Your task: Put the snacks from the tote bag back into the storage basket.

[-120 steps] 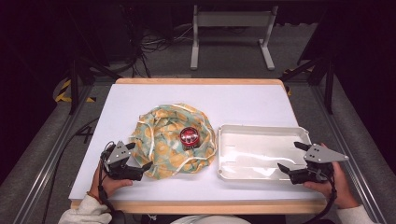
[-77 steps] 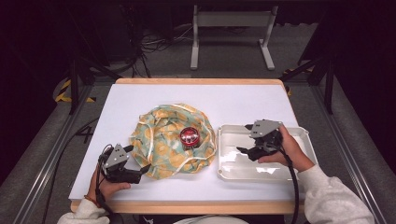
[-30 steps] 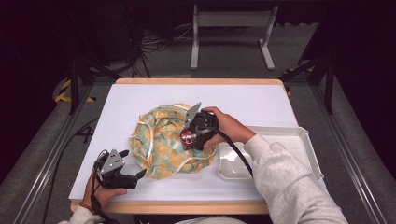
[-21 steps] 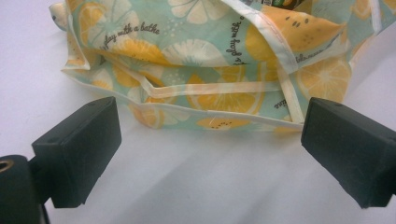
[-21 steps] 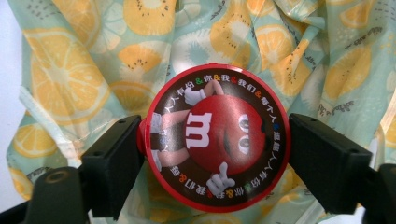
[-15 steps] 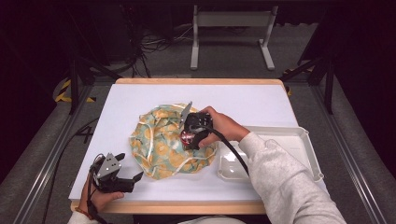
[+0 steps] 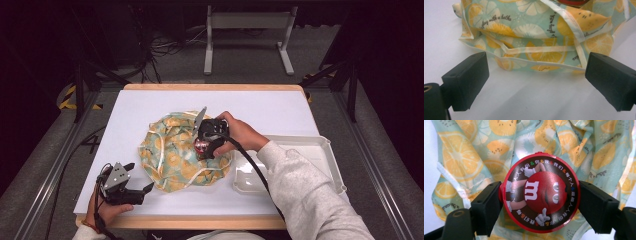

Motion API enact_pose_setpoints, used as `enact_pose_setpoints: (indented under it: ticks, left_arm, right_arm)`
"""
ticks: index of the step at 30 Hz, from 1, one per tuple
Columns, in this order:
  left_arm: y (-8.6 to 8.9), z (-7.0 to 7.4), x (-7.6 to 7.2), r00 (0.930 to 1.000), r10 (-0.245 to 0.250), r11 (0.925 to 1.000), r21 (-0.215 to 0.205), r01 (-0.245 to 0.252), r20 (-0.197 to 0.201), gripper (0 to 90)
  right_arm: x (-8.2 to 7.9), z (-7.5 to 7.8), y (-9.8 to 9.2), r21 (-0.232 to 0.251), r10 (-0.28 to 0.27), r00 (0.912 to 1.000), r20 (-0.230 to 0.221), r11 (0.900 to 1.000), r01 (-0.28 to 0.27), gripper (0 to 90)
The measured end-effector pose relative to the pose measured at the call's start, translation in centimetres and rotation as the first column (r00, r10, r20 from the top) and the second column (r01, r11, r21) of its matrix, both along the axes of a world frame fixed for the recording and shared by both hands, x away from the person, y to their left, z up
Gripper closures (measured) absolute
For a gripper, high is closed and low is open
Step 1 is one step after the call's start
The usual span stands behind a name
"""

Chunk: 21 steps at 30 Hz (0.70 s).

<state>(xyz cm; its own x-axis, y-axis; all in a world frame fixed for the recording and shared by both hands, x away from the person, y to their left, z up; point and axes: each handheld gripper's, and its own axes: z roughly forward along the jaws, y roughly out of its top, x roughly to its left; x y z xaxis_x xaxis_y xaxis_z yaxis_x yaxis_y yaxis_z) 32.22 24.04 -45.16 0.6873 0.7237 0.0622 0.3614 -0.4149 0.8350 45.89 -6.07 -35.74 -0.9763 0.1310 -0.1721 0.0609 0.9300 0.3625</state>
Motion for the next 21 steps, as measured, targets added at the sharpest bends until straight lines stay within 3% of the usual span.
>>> enact_pose_setpoints:
  ticks: [9, 17, 21]
  left_arm:
    - [-0.4, -0.1, 0.8, 0.9999, -0.009, 0.9999, 0.012, 0.010, -0.009, 5.8]
    - [-0.5, 0.0, 0.6, 0.9999, -0.011, 0.9999, 0.012, 0.011, -0.006, 5.8]
    - [-0.5, -0.3, 0.6, 0.9997, -0.013, 0.9994, 0.030, 0.014, -0.022, 5.9]
  right_arm:
    - [-0.6, 1.1, -0.1, 0.018, 0.004, 0.9996, 0.029, 1.000, -0.005, 23.9]
    - [-1.0, 2.2, -1.2, 0.049, -0.020, 0.9995, 0.025, 0.999, 0.018, 23.9]
    - [-1.4, 3.2, -1.7, 0.038, 0.005, 0.9994, 0.035, 0.999, -0.006, 23.9]
